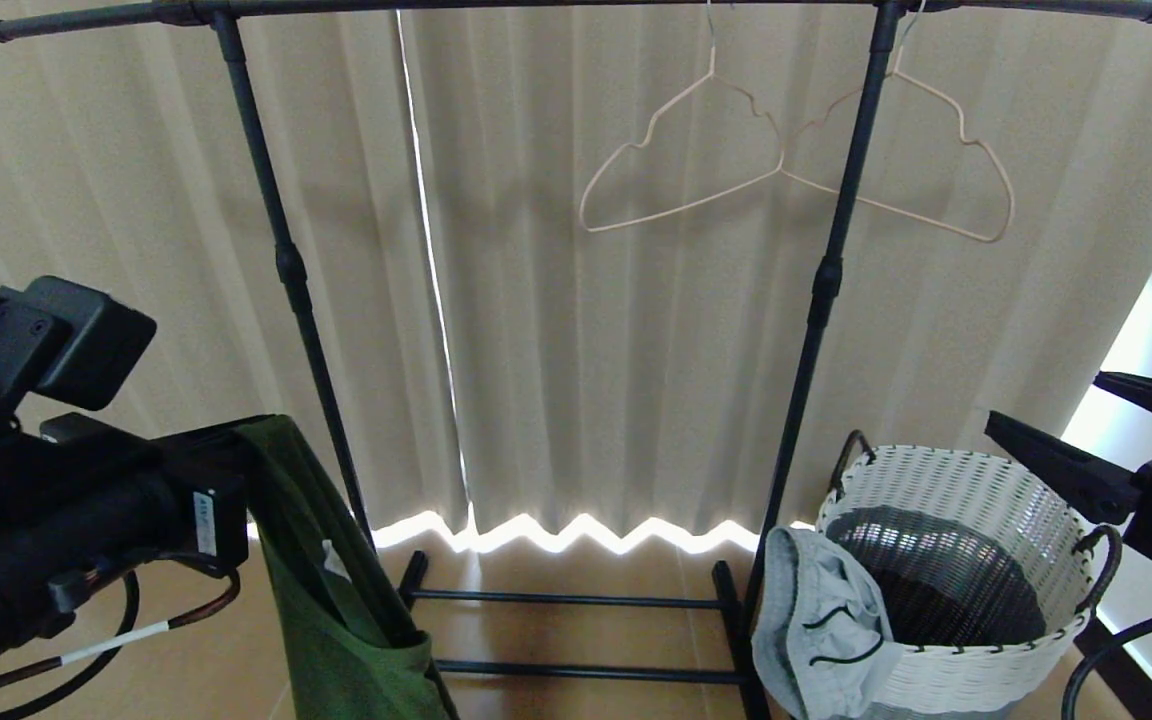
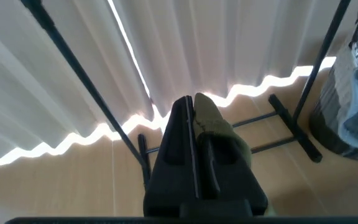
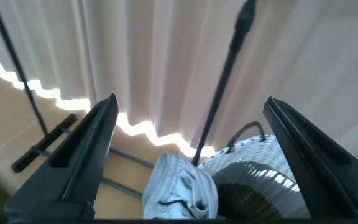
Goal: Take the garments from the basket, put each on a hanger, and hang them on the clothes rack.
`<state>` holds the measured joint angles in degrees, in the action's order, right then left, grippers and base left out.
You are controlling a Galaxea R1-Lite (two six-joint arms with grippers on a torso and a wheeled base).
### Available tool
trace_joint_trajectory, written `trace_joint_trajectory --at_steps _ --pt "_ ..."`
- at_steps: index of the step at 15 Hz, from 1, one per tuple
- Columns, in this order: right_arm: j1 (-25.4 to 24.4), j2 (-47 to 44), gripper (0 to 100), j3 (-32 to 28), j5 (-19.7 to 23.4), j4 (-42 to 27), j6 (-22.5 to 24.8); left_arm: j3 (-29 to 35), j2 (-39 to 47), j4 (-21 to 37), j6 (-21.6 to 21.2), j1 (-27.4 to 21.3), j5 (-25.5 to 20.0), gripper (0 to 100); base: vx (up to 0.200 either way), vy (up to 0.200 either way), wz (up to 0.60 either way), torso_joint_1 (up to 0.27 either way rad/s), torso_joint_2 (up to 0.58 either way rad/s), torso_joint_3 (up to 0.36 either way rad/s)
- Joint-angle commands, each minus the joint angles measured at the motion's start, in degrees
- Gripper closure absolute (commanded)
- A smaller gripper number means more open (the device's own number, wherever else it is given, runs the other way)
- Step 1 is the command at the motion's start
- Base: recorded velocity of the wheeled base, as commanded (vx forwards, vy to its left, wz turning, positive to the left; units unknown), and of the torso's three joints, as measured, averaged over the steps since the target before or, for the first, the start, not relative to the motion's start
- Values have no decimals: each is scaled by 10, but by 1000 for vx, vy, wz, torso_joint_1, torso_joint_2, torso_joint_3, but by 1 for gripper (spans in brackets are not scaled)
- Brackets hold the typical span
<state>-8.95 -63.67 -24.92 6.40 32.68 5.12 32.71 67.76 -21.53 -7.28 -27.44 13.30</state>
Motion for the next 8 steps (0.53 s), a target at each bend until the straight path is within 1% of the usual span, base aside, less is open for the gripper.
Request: trace_joint_trajectory --at_steps 1,3,4,5,6,7,8 --pt "3 3 0 24 0 17 1 -12 -26 1 2 1 -1 100 0 0 0 0 0 0" --pt "3 14 0 52 0 66 1 -25 -43 -1 12 6 -7 100 0 0 0 0 0 0" --pt "4 11 0 44 1 81 2 -26 -54 -1 9 12 -22 100 0 0 0 0 0 0" --pt "4 6 0 30 0 80 3 -29 -66 0 9 13 -40 100 0 0 0 0 0 0" --pt "4 -3 0 26 0 77 3 -41 -71 1 14 20 -65 100 0 0 0 0 0 0" --pt "4 -8 0 29 0 80 3 -45 -70 -1 10 28 -78 100 0 0 0 0 0 0" --pt "4 -18 0 30 -1 81 12 -45 -67 -1 9 54 -108 100 0 0 0 0 0 0"
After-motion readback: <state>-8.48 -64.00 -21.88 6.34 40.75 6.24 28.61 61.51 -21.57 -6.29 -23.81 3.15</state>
